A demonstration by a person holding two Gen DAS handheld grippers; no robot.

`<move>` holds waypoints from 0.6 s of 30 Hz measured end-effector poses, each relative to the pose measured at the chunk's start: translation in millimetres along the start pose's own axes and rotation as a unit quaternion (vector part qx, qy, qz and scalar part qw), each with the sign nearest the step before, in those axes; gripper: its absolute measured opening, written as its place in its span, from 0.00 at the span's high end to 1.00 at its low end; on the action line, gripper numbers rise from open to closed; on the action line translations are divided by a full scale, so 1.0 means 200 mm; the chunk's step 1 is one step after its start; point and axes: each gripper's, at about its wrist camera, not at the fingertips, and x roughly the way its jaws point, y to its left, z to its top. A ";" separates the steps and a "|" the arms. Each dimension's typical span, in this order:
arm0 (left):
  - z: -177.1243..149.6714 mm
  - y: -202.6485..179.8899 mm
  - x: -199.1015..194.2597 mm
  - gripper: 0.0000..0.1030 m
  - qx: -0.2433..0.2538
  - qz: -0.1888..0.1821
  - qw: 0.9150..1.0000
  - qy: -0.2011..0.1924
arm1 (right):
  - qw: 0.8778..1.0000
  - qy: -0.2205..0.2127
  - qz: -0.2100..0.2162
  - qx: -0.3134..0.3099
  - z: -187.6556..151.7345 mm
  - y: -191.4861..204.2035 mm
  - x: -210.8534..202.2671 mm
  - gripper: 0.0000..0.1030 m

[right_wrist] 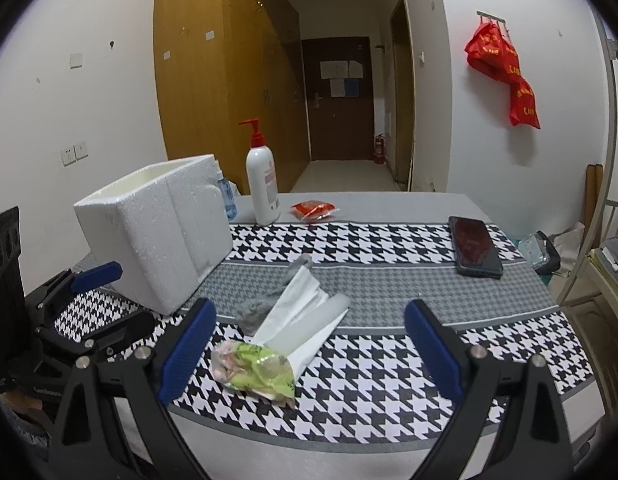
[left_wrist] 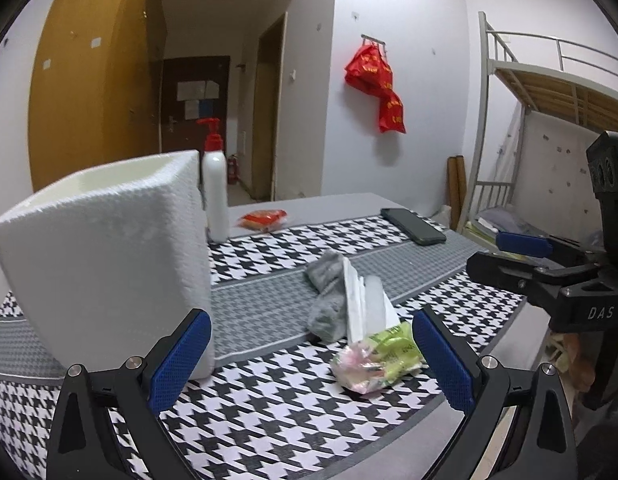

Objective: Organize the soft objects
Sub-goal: 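Reach the left gripper to the clear plastic snack bag and close on it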

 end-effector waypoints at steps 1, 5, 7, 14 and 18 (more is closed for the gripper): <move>0.00 -0.01 0.01 0.02 0.000 -0.002 1.000 0.001 | 1.000 0.000 0.001 0.000 -0.01 0.00 0.00 0.06; -0.02 -0.04 0.04 0.02 0.004 -0.004 1.000 0.013 | 1.000 0.003 0.006 0.003 -0.04 -0.03 0.01 0.06; -0.03 -0.05 0.06 0.02 0.006 -0.005 1.000 0.019 | 1.000 0.005 0.008 0.005 -0.05 -0.04 0.02 0.06; -0.04 -0.11 0.11 0.02 0.012 -0.008 0.999 0.036 | 1.000 0.013 0.012 0.009 -0.09 -0.09 0.04 0.06; -0.06 -0.13 0.14 0.02 0.018 -0.006 0.999 0.051 | 1.000 0.018 0.015 0.006 -0.11 -0.11 0.05 0.06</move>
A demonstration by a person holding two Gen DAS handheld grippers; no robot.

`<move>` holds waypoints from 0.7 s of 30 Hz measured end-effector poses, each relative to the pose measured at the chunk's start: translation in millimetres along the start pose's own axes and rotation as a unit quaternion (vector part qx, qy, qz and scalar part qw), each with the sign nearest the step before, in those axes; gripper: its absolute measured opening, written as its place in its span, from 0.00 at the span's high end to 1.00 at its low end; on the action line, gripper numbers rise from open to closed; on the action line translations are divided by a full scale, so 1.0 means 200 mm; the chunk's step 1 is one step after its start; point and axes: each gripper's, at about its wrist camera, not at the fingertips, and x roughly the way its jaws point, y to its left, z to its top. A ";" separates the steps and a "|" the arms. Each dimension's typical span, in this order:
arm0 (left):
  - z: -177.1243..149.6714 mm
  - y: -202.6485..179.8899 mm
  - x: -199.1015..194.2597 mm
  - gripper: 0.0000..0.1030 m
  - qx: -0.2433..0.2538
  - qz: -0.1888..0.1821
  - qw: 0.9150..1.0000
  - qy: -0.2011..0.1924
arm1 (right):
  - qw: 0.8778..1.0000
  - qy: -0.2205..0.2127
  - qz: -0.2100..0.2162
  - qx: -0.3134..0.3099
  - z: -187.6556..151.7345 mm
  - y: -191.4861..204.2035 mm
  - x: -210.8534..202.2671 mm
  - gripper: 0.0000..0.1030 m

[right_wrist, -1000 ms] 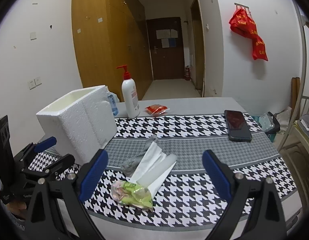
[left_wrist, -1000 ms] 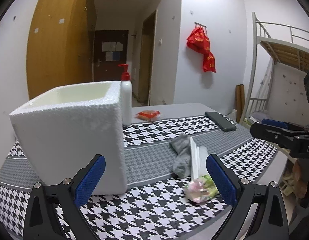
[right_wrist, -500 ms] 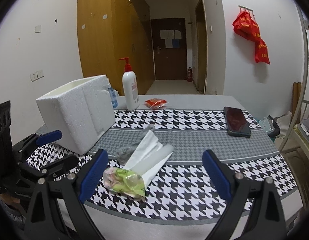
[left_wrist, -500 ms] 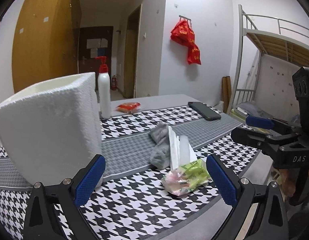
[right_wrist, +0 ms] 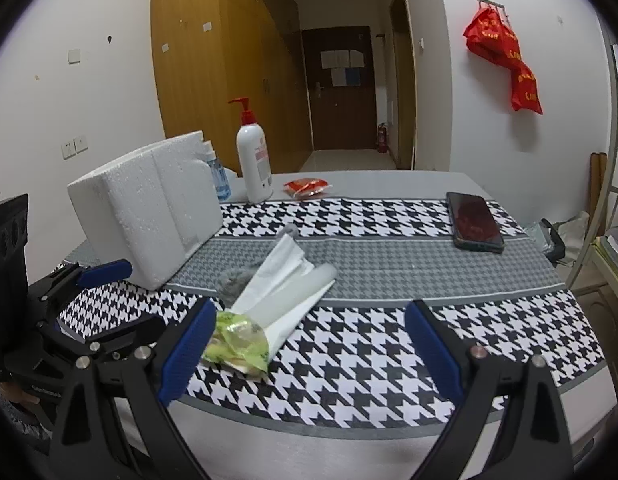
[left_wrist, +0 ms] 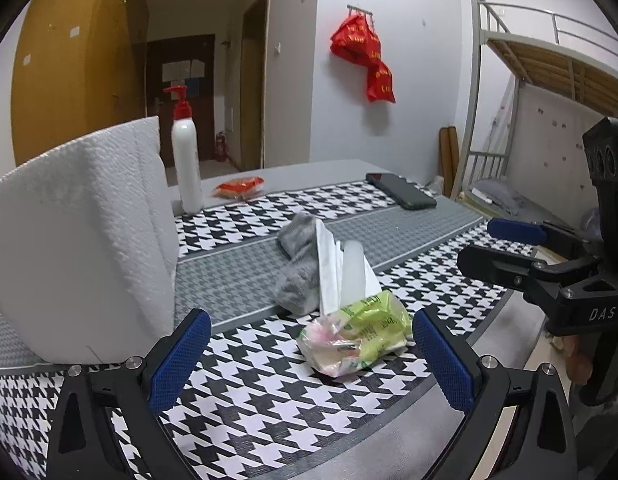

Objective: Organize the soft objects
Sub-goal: 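Reach the left gripper to the clear plastic snack bag and close on it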

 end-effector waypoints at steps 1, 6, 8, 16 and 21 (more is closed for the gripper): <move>0.00 0.00 0.01 0.02 0.000 0.001 1.000 0.003 | 1.000 0.000 0.001 0.000 0.00 0.00 0.00 0.06; 0.00 -0.05 0.06 0.02 0.008 -0.003 1.000 0.027 | 1.000 0.009 0.007 0.007 -0.03 -0.05 0.02 0.06; 0.00 -0.06 0.08 0.02 0.011 -0.004 0.999 0.033 | 1.000 0.011 0.009 0.010 -0.03 -0.06 0.03 0.06; 0.01 -0.08 0.20 0.14 0.009 -0.032 0.996 0.078 | 1.000 0.021 0.018 0.014 -0.04 -0.11 0.05 0.06; 0.00 -0.12 0.24 0.22 0.024 -0.039 0.995 0.094 | 0.999 0.029 0.022 0.014 -0.05 -0.13 0.05 0.06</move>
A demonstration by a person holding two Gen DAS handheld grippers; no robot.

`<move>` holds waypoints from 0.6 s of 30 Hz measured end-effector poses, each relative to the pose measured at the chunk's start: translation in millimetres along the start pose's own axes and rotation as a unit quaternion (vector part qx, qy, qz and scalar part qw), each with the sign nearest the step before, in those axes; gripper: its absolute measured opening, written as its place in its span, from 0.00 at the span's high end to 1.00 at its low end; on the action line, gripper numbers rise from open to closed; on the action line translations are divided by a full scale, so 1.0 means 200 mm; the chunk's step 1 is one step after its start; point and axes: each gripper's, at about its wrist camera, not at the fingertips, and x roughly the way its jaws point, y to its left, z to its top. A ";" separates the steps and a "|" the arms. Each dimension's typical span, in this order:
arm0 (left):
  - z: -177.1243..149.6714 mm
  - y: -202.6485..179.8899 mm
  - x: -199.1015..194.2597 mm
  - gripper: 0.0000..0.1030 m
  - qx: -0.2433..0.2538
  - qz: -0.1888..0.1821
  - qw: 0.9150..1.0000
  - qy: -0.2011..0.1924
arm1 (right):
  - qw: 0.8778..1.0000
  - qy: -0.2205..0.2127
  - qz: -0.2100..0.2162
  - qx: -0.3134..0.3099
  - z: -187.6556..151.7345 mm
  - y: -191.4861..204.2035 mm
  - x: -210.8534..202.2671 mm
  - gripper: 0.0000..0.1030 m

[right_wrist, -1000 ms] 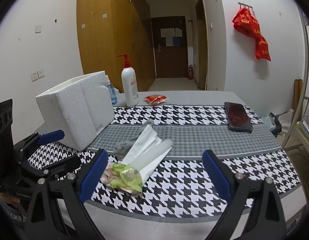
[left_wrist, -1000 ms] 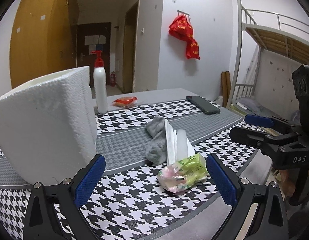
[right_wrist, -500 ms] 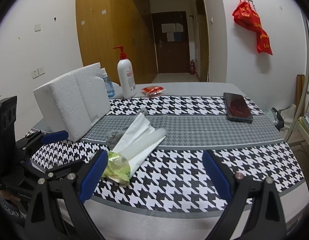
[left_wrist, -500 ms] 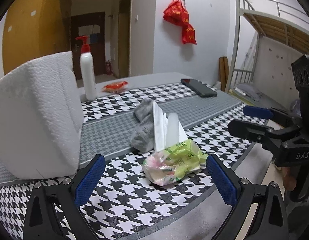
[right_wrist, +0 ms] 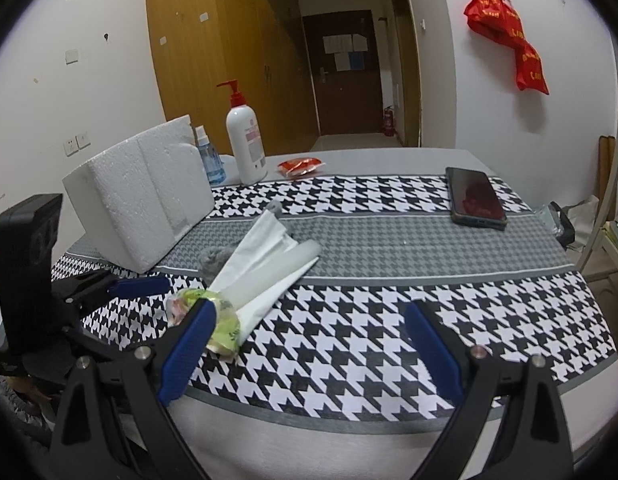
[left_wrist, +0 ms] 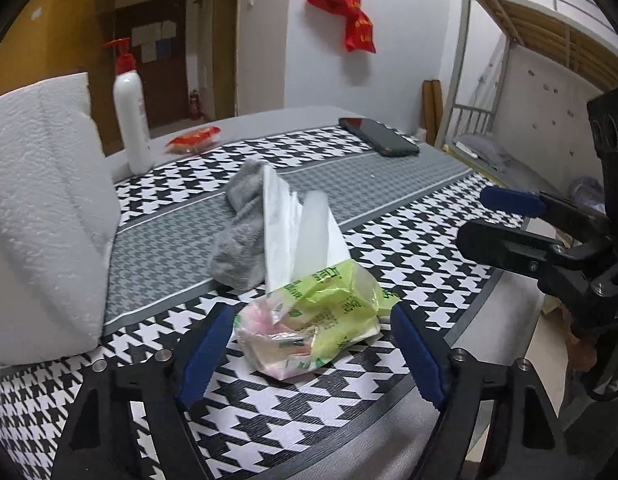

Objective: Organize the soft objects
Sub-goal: 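Reach the left gripper to the clear plastic snack bag and close on it, then lift the snack bag with the left gripper while the right gripper reaches toward the white foam stick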

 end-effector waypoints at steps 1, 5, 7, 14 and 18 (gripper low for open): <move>0.00 -0.01 0.00 0.22 0.003 0.001 1.000 0.000 | 1.000 0.001 0.001 0.000 0.00 -0.01 0.00 0.06; -0.02 -0.02 0.05 0.39 0.013 0.013 1.000 0.020 | 1.000 0.008 0.003 -0.001 0.00 -0.02 0.02 0.06; -0.02 -0.02 0.05 0.42 0.017 0.018 0.999 0.022 | 1.000 0.011 0.007 -0.002 0.00 -0.02 0.02 0.06; -0.04 -0.04 0.01 0.54 0.019 0.015 1.000 0.013 | 1.000 0.027 0.011 -0.008 -0.01 -0.03 0.05 0.06; -0.05 -0.05 -0.03 0.55 0.015 0.004 1.000 0.007 | 0.999 0.034 0.013 -0.012 -0.01 -0.03 0.06 0.06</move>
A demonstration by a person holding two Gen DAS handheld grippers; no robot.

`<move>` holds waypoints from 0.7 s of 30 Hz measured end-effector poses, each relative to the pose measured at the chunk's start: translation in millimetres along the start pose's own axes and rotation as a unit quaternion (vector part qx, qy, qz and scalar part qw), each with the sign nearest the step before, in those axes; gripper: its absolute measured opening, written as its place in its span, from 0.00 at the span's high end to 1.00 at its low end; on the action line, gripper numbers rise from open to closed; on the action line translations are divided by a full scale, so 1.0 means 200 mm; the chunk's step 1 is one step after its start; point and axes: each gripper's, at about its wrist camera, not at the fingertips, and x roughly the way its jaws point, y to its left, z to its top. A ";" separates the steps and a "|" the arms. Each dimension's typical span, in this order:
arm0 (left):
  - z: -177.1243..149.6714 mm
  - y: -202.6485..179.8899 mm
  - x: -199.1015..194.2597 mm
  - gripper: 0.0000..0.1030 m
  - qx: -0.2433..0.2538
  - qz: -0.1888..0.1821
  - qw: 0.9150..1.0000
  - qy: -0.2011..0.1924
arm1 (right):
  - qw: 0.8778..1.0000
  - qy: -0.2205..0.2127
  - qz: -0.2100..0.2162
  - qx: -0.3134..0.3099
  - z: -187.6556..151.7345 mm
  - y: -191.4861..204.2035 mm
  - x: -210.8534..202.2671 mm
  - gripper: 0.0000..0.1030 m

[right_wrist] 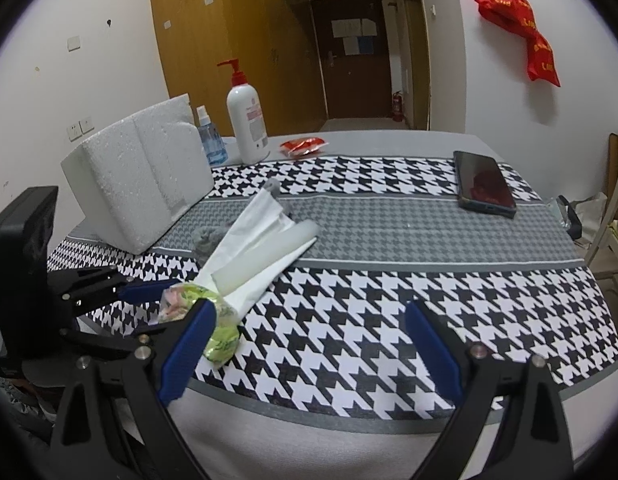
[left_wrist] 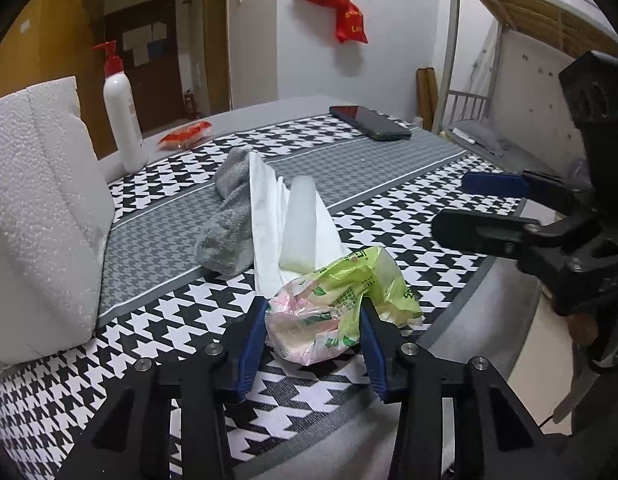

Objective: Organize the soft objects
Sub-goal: 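Lift the snack bag with the left gripper while the right gripper reaches toward the white foam stick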

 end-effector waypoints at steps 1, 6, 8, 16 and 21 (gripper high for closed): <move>0.01 0.01 0.00 0.55 -0.002 -0.001 1.000 -0.002 | 1.000 0.000 0.001 -0.001 0.00 0.00 0.00 0.06; 0.00 0.04 -0.05 0.55 -0.017 -0.001 1.000 -0.012 | 1.000 0.002 0.008 -0.008 0.02 0.03 0.01 0.06; 0.00 0.06 -0.08 0.55 -0.025 0.004 1.000 -0.017 | 1.000 0.002 0.012 -0.012 0.03 0.05 0.02 0.06; -0.02 0.18 -0.18 0.55 -0.062 0.028 0.997 -0.039 | 0.999 0.012 0.028 -0.012 0.05 0.11 0.09 0.06; -0.04 0.26 -0.22 0.55 -0.074 0.039 0.995 -0.047 | 0.999 0.018 0.039 -0.001 0.07 0.14 0.14 0.06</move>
